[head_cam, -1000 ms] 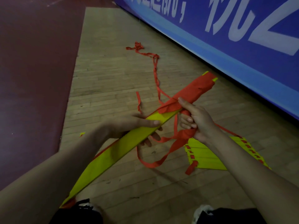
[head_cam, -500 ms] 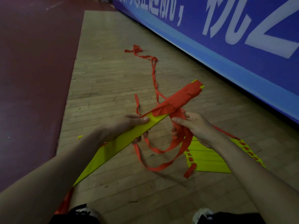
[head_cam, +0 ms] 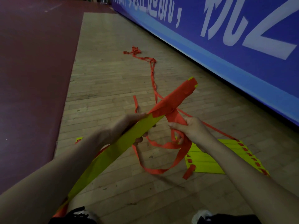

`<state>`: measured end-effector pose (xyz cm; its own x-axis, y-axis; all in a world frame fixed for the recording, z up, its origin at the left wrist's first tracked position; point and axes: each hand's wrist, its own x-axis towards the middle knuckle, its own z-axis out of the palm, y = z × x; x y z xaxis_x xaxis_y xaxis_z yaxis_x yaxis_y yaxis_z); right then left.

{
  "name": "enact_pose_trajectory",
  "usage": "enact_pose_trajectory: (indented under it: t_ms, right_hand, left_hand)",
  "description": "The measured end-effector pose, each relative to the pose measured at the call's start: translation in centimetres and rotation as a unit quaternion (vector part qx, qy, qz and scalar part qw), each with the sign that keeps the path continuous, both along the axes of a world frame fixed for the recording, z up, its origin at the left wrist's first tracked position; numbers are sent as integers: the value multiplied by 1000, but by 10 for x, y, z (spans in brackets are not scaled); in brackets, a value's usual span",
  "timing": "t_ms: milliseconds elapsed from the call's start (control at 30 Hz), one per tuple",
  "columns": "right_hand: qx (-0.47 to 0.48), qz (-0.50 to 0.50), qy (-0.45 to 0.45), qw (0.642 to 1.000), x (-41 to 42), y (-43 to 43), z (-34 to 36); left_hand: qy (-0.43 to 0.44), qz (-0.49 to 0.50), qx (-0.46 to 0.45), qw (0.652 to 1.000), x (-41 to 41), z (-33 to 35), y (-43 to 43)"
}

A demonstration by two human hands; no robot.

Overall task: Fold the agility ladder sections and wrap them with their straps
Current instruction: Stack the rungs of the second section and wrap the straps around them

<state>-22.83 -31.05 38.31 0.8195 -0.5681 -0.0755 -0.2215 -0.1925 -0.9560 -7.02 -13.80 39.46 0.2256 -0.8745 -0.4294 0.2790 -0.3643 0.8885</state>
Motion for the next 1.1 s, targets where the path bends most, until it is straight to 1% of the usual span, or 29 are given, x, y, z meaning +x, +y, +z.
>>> enact_pose_trajectory:
  t_ms: [67,133,233,333,433,500,533,633,733,767,800,833,900,967,1000,1067,1100]
  right_hand:
    - [-26,-18,11,999,1,0,0]
    - [-42,-31,8,999,2,1,2]
    - [-72,-32,-1,997,3,3,5]
    - [-95,-35,4,995,4,4,12]
    - [-81,-63,-8,995,4,7,21]
    - [-71,-82,-4,994,4,10,25]
    - [-72,-91,0,993,4,11,25]
    - [-56,-113,-1,992,7,11,22]
    - [26,-114,-17,993,10,10,16]
    - [64,-113,-27,991,12,10,15]
    - [103,-110,-40,988,13,10,14]
    - [142,-105,-58,983,13,10,14]
    - [188,-86,-90,974,13,9,16]
    - [190,-66,-102,974,10,8,18]
    - [186,-57,-103,975,8,7,18]
    - [181,-41,-110,976,5,6,20]
    - [179,-31,-114,977,4,6,21]
  left_hand:
    - [-5,-4,15,1000,-3,1,-2]
    - [-36,-2,31,999,-9,5,-4]
    - [-133,18,37,990,-19,12,-8]
    - [-239,37,24,970,-26,12,-13]
    - [-295,58,-12,954,-33,12,-19]
    - [-340,69,-21,938,-38,14,-21]
    - [-380,73,-8,922,-40,13,-20]
    - [-512,88,28,854,-43,9,-19]
    - [-617,98,28,780,-47,4,-17]
    - [-643,100,24,759,-47,2,-17]
    - [-656,103,16,747,-46,1,-16]
    - [-649,107,7,753,-44,1,-16]
    - [-595,124,-7,794,-41,3,-17]
    - [-529,120,5,840,-38,9,-18]
    - [-481,107,10,870,-36,11,-19]
    - [-352,66,-6,934,-30,16,-17]
    - [-293,36,-12,955,-27,17,-16]
